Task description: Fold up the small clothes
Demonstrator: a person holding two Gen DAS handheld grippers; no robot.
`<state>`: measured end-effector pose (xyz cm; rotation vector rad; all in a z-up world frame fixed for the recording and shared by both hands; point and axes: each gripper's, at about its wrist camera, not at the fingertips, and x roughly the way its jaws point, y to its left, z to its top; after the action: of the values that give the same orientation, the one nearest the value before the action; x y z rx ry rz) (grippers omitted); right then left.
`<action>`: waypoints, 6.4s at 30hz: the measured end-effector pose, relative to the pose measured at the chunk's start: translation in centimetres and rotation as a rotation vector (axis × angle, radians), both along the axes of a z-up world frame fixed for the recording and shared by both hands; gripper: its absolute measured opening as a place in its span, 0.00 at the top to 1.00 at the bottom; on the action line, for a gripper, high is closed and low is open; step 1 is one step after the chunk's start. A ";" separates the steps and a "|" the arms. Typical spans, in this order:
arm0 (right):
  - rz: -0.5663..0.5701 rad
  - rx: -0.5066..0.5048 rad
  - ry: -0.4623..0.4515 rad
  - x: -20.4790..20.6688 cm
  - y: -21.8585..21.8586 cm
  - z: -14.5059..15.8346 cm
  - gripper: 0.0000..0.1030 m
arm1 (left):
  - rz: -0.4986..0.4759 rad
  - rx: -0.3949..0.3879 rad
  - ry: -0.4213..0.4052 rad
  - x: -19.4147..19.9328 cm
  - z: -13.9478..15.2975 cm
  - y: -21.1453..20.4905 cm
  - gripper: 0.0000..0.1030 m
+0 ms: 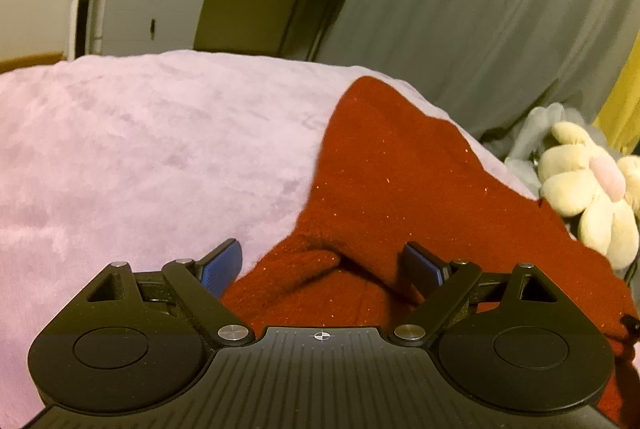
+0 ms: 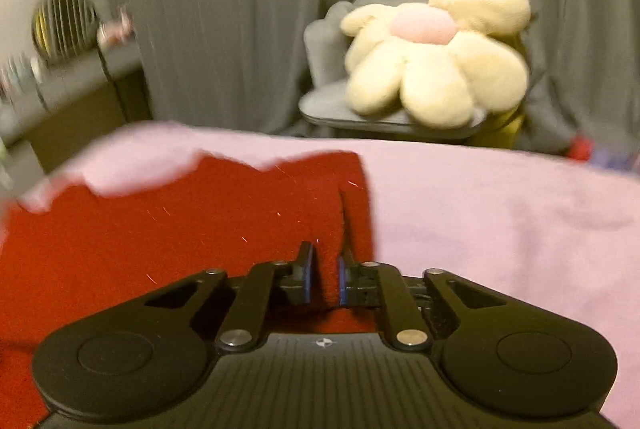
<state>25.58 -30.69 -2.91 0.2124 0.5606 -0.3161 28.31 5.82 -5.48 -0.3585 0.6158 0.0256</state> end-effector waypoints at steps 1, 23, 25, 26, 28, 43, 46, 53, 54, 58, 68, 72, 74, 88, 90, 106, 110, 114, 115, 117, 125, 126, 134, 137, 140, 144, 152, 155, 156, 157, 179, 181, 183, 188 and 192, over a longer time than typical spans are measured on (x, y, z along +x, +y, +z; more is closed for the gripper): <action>0.013 -0.069 0.012 0.2 0.7 -0.2 0.90 | -0.003 0.011 0.000 0.0 0.0 -0.1 0.10; 0.261 -0.033 0.283 -14.6 3.8 1.4 0.66 | -0.107 0.089 0.049 -4.4 3.9 1.1 0.06; 0.270 -0.020 0.305 -17.2 4.1 1.5 0.59 | -0.141 0.110 0.026 -6.5 5.7 2.0 0.06; 0.261 -0.017 0.319 -18.3 4.1 1.8 0.48 | -0.141 0.121 0.009 -7.4 6.5 2.7 0.06; 0.236 0.008 0.341 -19.8 3.6 2.4 0.44 | -0.116 0.149 -0.011 -9.4 8.1 4.4 0.06; 0.311 0.217 0.487 -23.9 2.2 2.1 0.43 | -0.413 0.473 0.174 -16.9 8.4 8.5 0.06; 0.298 0.251 0.506 -23.4 1.8 1.5 0.43 | -0.455 0.374 0.254 -16.2 6.2 7.3 0.06; 0.291 0.270 0.541 -22.7 1.4 0.5 0.43 | -0.561 0.385 0.341 -15.6 4.4 5.6 0.18; 0.289 0.275 0.542 -22.6 1.3 0.5 0.43 | -0.571 0.377 0.351 -15.9 4.2 5.7 0.23; 0.288 0.281 0.539 -22.5 1.2 0.4 0.51 | -0.601 0.363 0.403 -15.6 3.0 5.5 0.43; 0.308 0.283 0.508 -22.8 1.1 0.9 0.83 | -0.591 0.316 0.434 -15.0 2.9 6.3 0.76; 0.306 0.326 0.498 -22.8 0.4 0.8 0.84 | -0.583 0.282 0.435 -15.0 3.1 7.1 0.87; 0.300 0.356 0.487 -23.0 0.0 0.7 0.85 | -0.578 0.239 0.437 -14.9 3.3 7.7 0.88; 0.290 0.411 0.523 -22.9 -0.9 0.0 0.61 | -0.714 0.185 0.538 -15.8 2.1 7.1 0.61; 0.295 0.426 0.521 -22.9 -1.1 -0.1 0.59 | -0.726 0.209 0.541 -15.9 2.1 6.7 0.77; 0.329 0.697 0.293 -20.7 -1.2 3.3 0.89 | -0.641 -0.220 0.273 -10.8 10.1 7.9 0.90; 0.292 0.699 0.158 -17.2 -1.3 6.1 0.90 | -0.526 -0.226 0.185 -7.4 11.3 7.8 0.90; 0.153 0.693 0.071 -13.9 -1.8 6.6 0.90 | -0.339 -0.208 0.190 -3.7 10.1 7.9 0.90; 0.116 0.679 0.054 -13.3 -2.0 6.6 0.90 | -0.304 -0.190 0.190 -3.0 9.5 7.8 0.90; 0.042 0.677 0.027 -12.4 -2.2 5.9 0.89 | -0.262 -0.171 0.208 -1.9 8.3 7.5 0.89; 0.016 0.468 -0.069 -12.9 -4.3 4.2 0.54 | -0.225 -0.105 0.078 -3.2 6.5 10.5 0.46; 0.044 0.428 -0.068 -13.0 -4.5 4.1 0.50 | -0.229 -0.101 0.052 -3.6 6.5 11.3 0.43; 0.322 0.213 -0.074 -14.3 -3.8 4.3 0.38 | -0.428 -0.053 0.081 -5.7 5.7 12.9 0.34; 0.337 0.206 -0.075 -15.1 -3.8 4.2 0.36 | -0.490 0.117 0.109 -5.7 5.0 11.0 0.33; 0.371 0.098 0.009 -14.5 -2.2 3.6 0.37 | -0.496 0.152 0.119 -4.5 4.6 9.4 0.33; 0.352 0.004 0.069 -12.0 0.1 3.2 0.38 | -0.505 0.188 0.105 -2.4 4.5 6.5 0.33; 0.281 0.132 0.060 -6.4 -0.8 2.3 0.52 | -0.464 0.014 0.128 1.0 3.9 5.2 0.57; 0.271 0.143 0.052 -6.5 -1.2 2.1 0.78 | -0.445 -0.024 0.149 1.6 3.4 6.0 0.75; 0.273 0.137 0.048 -6.7 -1.2 2.1 0.84 | -0.440 -0.042 0.150 1.7 3.4 6.3 0.85; 0.274 0.127 0.047 -6.9 -1.1 2.1 0.90 | -0.437 -0.059 0.142 1.6 3.6 6.5 0.89; 0.172 0.084 -0.044 -0.3 -2.1 4.9 0.85 | -0.412 0.054 0.032 7.8 6.5 1.1 0.68; 0.181 0.094 -0.016 0.1 -2.1 3.6 0.81 | -0.425 0.051 0.054 8.0 5.3 0.9 0.58; 0.188 0.092 -0.005 0.2 -2.1 3.1 0.81 | -0.430 0.053 0.056 8.3 4.7 0.8 0.61; 0.227 -0.008 -0.009 0.5 -0.9 4.1 0.93 | -0.387 0.100 -0.035 8.3 7.7 0.8 0.92; 0.172 -0.225 -0.135 1.3 0.2 7.6 0.93 | -0.333 0.164 -0.213 9.2 11.9 -0.5 0.92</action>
<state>26.84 -30.45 4.68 -0.0324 0.4032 -0.1937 37.51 5.37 6.44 -0.0943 0.4521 -0.2763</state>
